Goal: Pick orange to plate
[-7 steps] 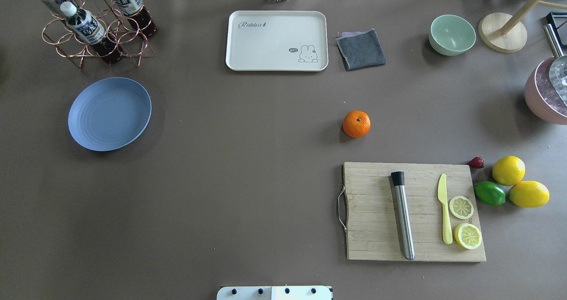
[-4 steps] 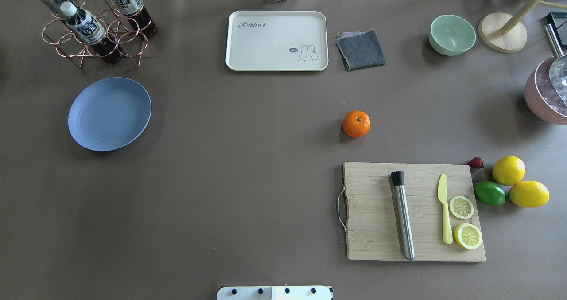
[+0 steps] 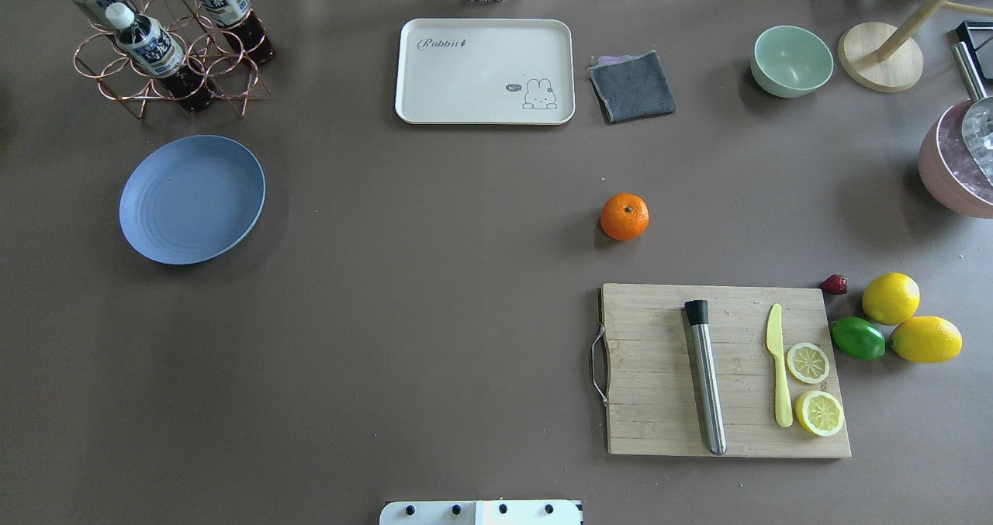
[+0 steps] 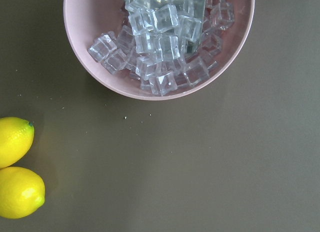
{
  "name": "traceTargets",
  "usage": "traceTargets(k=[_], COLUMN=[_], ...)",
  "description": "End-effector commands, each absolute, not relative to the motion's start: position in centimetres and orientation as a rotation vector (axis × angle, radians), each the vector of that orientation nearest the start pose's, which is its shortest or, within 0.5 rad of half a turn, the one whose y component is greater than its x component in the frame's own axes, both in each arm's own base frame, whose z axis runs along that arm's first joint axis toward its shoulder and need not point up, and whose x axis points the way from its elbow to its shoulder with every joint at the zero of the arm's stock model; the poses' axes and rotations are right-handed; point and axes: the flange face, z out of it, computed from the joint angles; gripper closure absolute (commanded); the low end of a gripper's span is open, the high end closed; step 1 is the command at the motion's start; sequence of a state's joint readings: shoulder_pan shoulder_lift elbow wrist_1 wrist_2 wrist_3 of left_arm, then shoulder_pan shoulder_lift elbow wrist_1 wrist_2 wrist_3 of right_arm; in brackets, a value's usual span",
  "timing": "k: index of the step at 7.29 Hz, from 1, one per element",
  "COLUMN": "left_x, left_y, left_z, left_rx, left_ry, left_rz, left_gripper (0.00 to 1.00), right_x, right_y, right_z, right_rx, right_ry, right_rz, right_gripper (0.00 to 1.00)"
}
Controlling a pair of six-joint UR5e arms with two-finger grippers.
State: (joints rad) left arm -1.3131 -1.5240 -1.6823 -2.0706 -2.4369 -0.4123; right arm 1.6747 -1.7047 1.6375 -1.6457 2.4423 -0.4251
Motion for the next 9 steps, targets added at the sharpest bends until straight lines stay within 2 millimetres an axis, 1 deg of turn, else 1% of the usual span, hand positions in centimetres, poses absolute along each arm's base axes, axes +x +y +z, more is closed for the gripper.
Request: traceTargets(k=[1, 2, 3, 4, 5, 6, 7, 8, 9], left_x=[8.3, 8.6, 12.9, 16.9, 21.0, 23.5, 24.2, 25.6, 27.0], left_y=[-49.6, -49.8, -50.3, -52.9, -53.2, -53.7, -54.3, -54.3, -54.6], left_z=[55.4, 55.4, 55.4, 55.0, 56.2, 58.4, 58.3, 57.9, 58.1], left_rx=[0.212, 0.226, 0.204, 0.182, 0.181, 0.212, 0.212, 0.197, 0.201], left_ry=[0.96, 0.927, 0.907, 0.916, 0.944, 0.934, 0.938, 0.943, 0.927], left_rz=[0.082, 0.074, 0.127, 0.09, 0.083, 0.105, 0.105, 0.102, 0.105], left_gripper=[0.03, 0.03, 0.03, 0.03, 0.03, 0.03, 0.03, 0.05, 0.07], right_x=[10.3, 10.1, 9.6, 8.8, 8.6, 8.6, 8.5, 8.4, 8.3], right_y=[-41.8, -42.1, -43.0, -43.5, -43.6, -43.6, -43.6, -43.7, -43.7], right_z=[68.4, 68.2, 67.6, 67.3, 66.8, 66.7, 66.7, 66.7, 66.6], right_rx=[0.101, 0.098, 0.101, 0.083, 0.089, 0.09, 0.087, 0.085, 0.086], right_ry=[-0.831, -0.826, -0.826, -0.828, -0.827, -0.826, -0.827, -0.828, -0.828], right_rz=[-0.25, -0.252, -0.263, -0.242, -0.246, -0.247, -0.244, -0.245, -0.246], right_gripper=[0.0, 0.0, 0.0, 0.0, 0.0, 0.0, 0.0, 0.0, 0.0])
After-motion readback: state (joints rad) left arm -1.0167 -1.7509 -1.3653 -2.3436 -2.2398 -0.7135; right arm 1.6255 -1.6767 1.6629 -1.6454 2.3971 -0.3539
